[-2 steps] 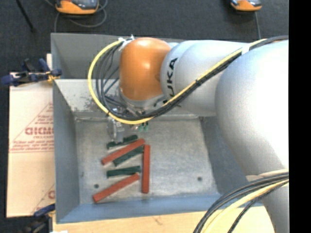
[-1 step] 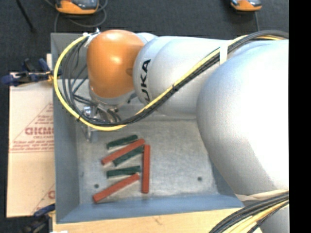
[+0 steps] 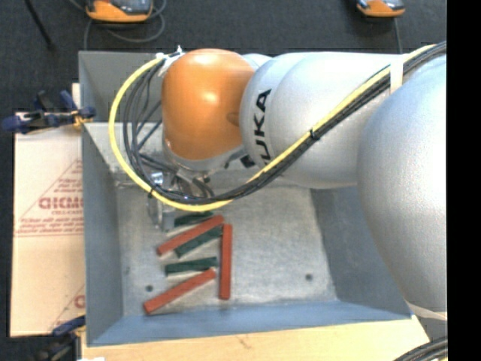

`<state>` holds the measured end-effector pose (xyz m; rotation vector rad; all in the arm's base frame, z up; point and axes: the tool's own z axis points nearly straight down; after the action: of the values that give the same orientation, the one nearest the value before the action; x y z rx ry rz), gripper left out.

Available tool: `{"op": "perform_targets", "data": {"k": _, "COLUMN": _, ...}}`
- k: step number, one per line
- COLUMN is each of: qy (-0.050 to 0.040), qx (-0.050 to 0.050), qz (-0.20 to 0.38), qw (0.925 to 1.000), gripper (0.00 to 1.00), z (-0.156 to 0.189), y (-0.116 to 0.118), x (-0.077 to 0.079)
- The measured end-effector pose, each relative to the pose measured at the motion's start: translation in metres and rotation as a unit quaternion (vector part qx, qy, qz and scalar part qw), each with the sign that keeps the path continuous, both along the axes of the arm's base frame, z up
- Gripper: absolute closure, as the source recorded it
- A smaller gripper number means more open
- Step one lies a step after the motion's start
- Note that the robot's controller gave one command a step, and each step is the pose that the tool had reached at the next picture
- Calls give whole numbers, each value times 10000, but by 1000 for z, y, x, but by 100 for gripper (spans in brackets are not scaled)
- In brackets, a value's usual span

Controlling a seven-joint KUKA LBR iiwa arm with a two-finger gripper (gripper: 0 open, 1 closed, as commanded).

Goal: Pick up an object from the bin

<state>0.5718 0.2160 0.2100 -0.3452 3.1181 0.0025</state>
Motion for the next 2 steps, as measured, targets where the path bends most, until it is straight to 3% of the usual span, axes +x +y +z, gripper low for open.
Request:
{"op": "perform_targets", "data": {"k": 1, "qy": 25, "qx": -3, "qz": 78, "qw": 10000, "gripper": 100, "z": -37, "y": 22, "x": -15}}
{"op": "perform_targets", "data": {"k": 2, "qy": -6, "qx": 5, "qz": -12, "qw": 10000, "gripper": 100, "z": -40, "y": 16, "x": -3}}
